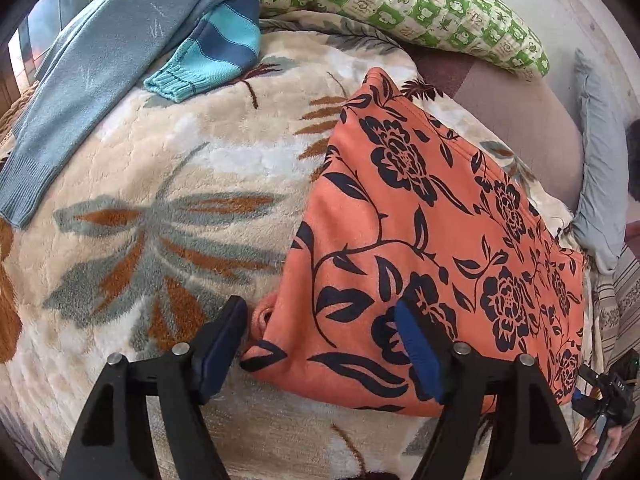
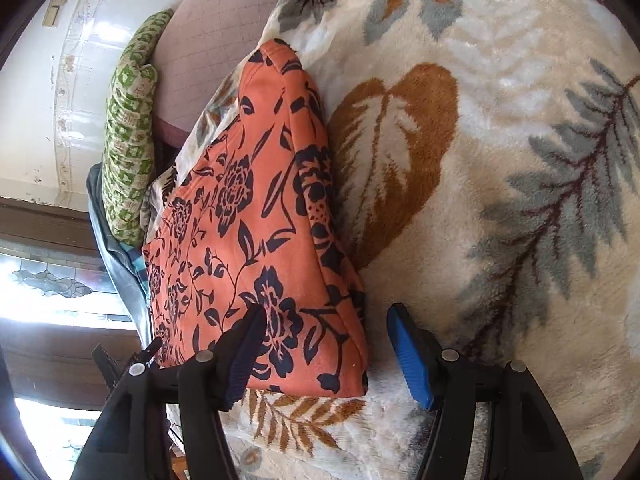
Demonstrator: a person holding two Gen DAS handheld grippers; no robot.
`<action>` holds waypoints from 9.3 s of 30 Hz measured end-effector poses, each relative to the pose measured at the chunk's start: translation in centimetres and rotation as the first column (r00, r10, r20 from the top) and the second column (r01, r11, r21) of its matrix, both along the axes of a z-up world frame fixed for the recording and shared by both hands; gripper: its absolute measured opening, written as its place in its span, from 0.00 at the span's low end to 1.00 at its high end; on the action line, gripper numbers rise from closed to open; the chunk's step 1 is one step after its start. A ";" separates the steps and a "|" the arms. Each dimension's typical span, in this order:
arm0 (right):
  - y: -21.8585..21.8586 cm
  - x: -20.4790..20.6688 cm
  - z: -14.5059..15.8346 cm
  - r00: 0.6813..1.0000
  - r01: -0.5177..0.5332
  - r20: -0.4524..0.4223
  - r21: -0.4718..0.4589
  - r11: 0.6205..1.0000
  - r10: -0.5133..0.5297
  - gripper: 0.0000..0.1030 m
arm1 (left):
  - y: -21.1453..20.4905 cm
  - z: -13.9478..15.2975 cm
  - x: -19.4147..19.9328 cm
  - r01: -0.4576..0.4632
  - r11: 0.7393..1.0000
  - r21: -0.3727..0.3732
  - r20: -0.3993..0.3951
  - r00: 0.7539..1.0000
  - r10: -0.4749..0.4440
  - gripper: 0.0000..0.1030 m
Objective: Fold small clothes
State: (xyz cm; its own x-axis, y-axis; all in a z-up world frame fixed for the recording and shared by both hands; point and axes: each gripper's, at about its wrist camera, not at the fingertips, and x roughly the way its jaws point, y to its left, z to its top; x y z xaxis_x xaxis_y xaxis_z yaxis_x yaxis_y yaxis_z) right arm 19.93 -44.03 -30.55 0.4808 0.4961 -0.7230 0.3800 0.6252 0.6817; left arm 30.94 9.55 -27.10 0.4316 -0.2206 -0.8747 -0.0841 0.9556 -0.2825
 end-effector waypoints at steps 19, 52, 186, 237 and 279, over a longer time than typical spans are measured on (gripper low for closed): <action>4.1 1.5 1.9 0.995 -0.049 0.078 -0.202 0.978 0.066 0.35 | 0.1 0.8 -0.1 0.003 1.000 -0.003 0.086 0.996 -0.003 0.22; 2.8 -1.5 5.1 0.978 0.000 0.205 -0.153 0.988 0.032 0.28 | 1.3 4.1 -5.1 -0.019 0.992 -0.125 0.150 0.988 0.037 0.18; 10.2 2.2 2.8 0.946 -0.289 0.123 -0.110 0.951 0.301 0.17 | 0.2 5.7 -9.1 -0.205 0.931 -0.301 0.284 0.913 0.293 0.21; -0.5 5.7 3.2 0.967 -0.081 0.251 0.102 0.991 0.053 0.15 | -31.0 3.6 -16.4 0.539 0.840 -0.059 0.306 0.811 -0.499 0.12; -2.1 5.8 6.3 0.931 0.095 0.363 -0.152 0.984 -0.034 0.54 | -23.5 0.0 -10.6 0.469 0.860 0.203 0.220 0.834 -0.507 0.75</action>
State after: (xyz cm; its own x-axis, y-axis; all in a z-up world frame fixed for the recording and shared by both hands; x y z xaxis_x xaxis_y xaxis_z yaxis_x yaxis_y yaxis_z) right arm 25.71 -46.09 -24.25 0.7496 0.3442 -0.5653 0.1731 0.7223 0.6695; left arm 20.30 -13.93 -27.08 0.5120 -0.3502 -0.7844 0.4604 0.8828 -0.0936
